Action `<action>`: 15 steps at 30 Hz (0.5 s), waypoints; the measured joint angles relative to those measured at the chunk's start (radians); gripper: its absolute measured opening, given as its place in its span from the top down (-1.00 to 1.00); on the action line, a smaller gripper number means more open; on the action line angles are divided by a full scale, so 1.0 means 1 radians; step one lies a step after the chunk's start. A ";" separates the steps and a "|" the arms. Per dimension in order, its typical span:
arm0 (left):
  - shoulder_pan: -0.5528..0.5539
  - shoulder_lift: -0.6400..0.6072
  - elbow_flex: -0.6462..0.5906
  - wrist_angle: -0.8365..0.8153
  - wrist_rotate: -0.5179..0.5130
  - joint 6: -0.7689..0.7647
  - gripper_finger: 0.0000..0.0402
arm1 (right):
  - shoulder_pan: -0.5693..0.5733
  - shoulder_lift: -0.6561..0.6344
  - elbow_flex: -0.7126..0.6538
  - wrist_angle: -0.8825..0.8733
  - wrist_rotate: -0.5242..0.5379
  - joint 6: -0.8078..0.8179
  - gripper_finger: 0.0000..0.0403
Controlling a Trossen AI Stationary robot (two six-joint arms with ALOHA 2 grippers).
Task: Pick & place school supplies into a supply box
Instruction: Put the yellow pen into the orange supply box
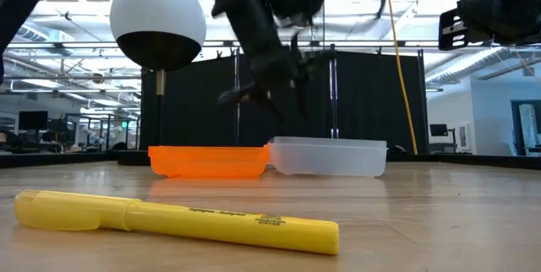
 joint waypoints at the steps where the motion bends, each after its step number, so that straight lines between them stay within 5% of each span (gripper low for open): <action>1: -0.010 -0.023 0.000 0.000 -0.011 -0.001 0.40 | 0.000 0.000 0.000 0.000 0.000 0.000 1.00; 5: -0.054 -0.157 -0.001 -0.018 -0.041 -0.096 0.44 | 0.000 0.000 0.000 0.000 0.000 -0.002 1.00; 8: -0.082 -0.309 -0.001 -0.051 -0.017 -0.313 0.49 | 0.000 0.000 0.000 0.000 0.000 -0.002 1.00; 15: 0.003 -0.671 -0.080 -0.224 0.511 -0.808 0.88 | 0.000 0.002 0.000 0.001 0.000 -0.011 1.00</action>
